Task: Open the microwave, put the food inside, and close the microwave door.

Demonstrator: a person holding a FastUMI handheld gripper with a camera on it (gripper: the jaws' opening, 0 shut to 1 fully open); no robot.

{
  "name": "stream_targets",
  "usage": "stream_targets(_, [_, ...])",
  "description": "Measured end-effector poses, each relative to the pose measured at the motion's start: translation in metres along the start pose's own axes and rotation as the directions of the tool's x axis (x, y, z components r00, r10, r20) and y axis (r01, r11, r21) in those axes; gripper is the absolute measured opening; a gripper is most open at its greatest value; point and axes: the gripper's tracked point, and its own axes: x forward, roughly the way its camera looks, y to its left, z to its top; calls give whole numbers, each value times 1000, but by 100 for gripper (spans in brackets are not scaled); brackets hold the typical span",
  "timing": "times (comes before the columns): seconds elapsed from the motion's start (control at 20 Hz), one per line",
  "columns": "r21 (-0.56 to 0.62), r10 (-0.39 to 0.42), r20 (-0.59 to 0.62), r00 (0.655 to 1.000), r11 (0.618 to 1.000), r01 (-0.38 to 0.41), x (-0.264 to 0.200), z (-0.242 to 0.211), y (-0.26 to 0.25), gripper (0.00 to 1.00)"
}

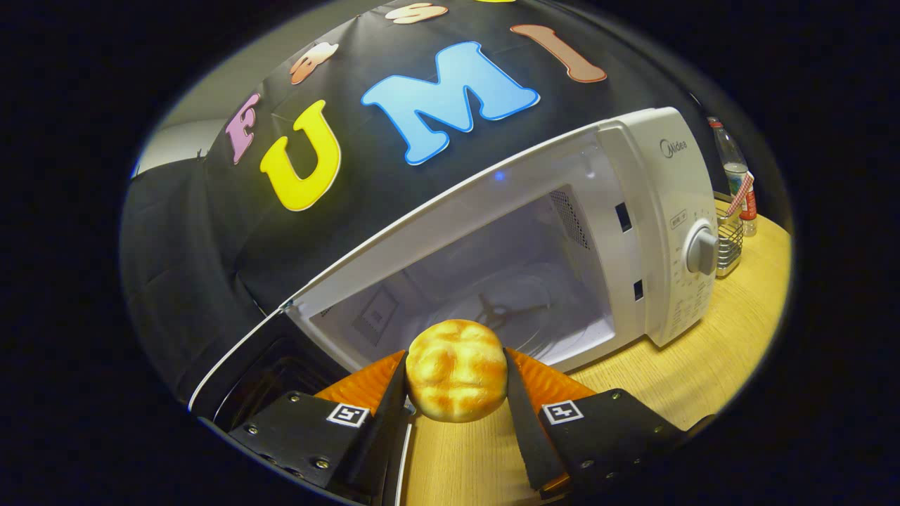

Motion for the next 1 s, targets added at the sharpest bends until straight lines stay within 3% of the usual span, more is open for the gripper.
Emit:
stream_targets(0.2, [31,-57,-4,998,998,57,35,-8,-16,77])
stream_targets(0.6, [67,-98,-7,995,993,98,68,-17,-30,77])
stream_targets(1.0, [60,-116,16,993,992,115,73,-13,-31,97])
